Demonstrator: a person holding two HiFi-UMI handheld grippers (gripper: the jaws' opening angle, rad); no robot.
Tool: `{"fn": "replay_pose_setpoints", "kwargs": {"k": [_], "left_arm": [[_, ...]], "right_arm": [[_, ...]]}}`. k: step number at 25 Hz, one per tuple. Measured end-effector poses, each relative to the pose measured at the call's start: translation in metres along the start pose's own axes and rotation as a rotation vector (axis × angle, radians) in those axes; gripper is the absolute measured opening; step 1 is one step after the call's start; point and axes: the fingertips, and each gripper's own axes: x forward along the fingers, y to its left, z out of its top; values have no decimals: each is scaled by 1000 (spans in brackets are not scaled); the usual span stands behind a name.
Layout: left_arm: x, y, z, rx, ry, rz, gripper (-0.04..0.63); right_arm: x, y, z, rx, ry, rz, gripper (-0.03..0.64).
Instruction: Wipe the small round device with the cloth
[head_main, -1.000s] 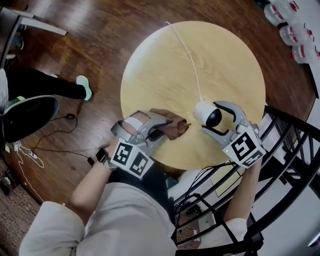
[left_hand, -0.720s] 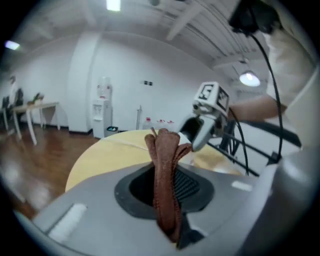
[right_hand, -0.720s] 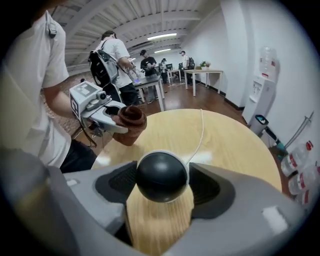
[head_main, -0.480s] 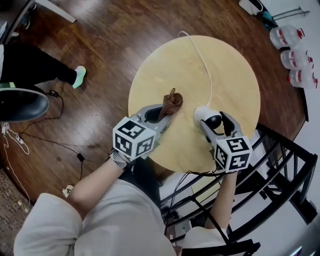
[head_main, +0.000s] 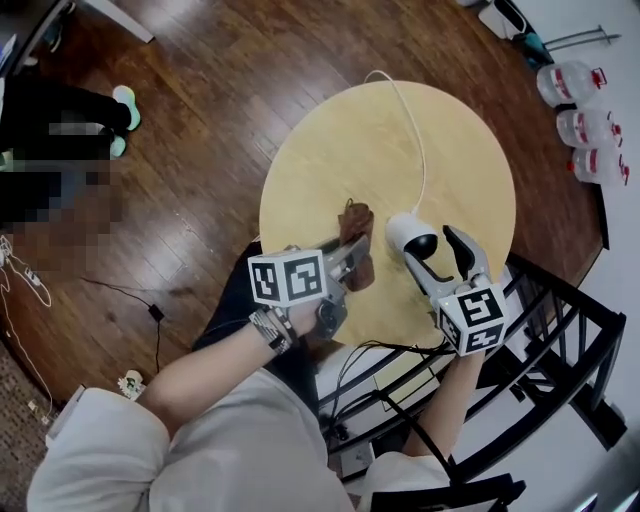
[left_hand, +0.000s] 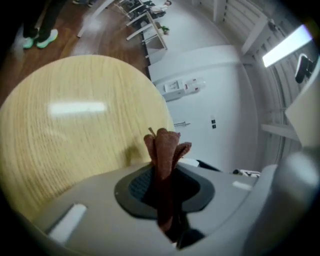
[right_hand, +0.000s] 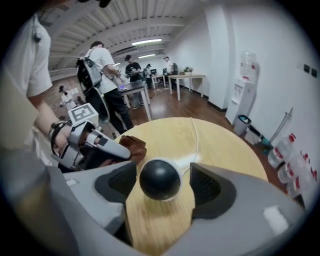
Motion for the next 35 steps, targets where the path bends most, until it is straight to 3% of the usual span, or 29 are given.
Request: {"fn": "replay_pose_setpoints", "kwargs": {"k": [2,5,8,11,15,25,33,35], "left_arm": [[4,2,-4,-27,-13,-2,71],[15,1,-8,-66,-21,-20,71],[17,0,-10,-62,8,-42,71],[17,2,-15,-61,23,-25,71],[23,2,-21,-87,-2,-16,71],[32,1,-17,-139,-48,-44,71],[12,-47,1,-128,-56,-216,69],[6,-54,0,-169,-48,-239,69]], "right_arm": [[-6,-1,3,-34,-47,78,334],[-8,2,9,9,-129,278,331],[2,9,10,-25,-90,433,287],[6,11,12,-71,-27,515,272],[3,9,11,-108,3,525,273],[9,11,13,45,-113,435,273],[13,13,17,59,-118,449,273],[12,12,17,72,-122,451,275]]}}
